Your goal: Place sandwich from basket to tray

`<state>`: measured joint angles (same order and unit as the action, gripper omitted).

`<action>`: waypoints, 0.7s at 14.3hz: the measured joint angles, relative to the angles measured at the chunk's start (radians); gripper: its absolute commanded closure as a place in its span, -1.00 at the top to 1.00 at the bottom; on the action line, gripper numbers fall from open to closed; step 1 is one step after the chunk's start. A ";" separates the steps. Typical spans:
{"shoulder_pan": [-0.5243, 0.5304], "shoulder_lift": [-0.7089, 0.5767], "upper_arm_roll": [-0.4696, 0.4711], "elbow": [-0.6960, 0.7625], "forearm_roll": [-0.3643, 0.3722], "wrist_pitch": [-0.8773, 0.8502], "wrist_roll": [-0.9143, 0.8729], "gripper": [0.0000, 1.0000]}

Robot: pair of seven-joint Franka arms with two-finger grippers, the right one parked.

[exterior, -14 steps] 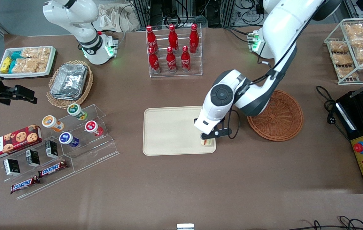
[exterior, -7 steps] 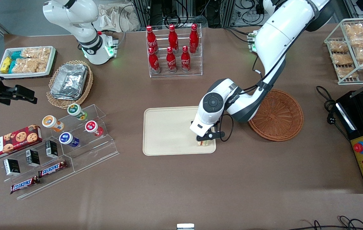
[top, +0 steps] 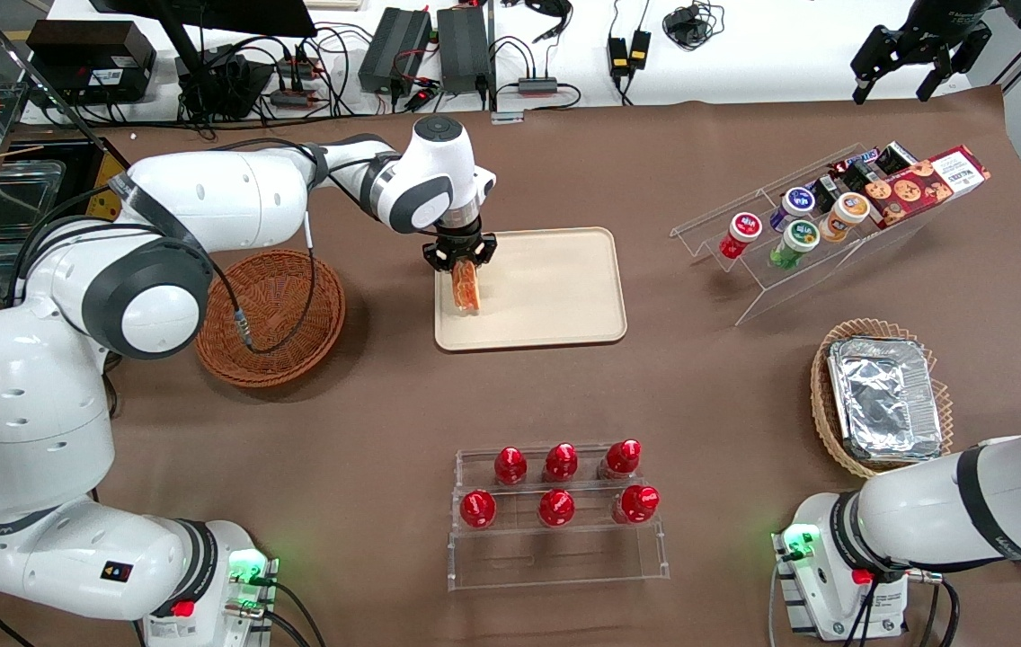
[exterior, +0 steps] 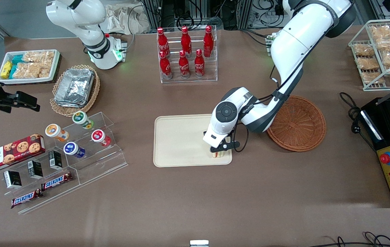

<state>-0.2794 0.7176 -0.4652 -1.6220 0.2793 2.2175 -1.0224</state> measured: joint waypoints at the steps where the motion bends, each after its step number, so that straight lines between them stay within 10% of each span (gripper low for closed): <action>1: 0.000 0.000 0.001 0.001 0.004 0.001 -0.002 1.00; 10: 0.038 -0.168 0.002 0.047 -0.007 -0.191 -0.002 1.00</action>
<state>-0.2409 0.5499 -0.4630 -1.5746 0.2725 2.0264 -1.0242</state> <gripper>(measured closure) 0.000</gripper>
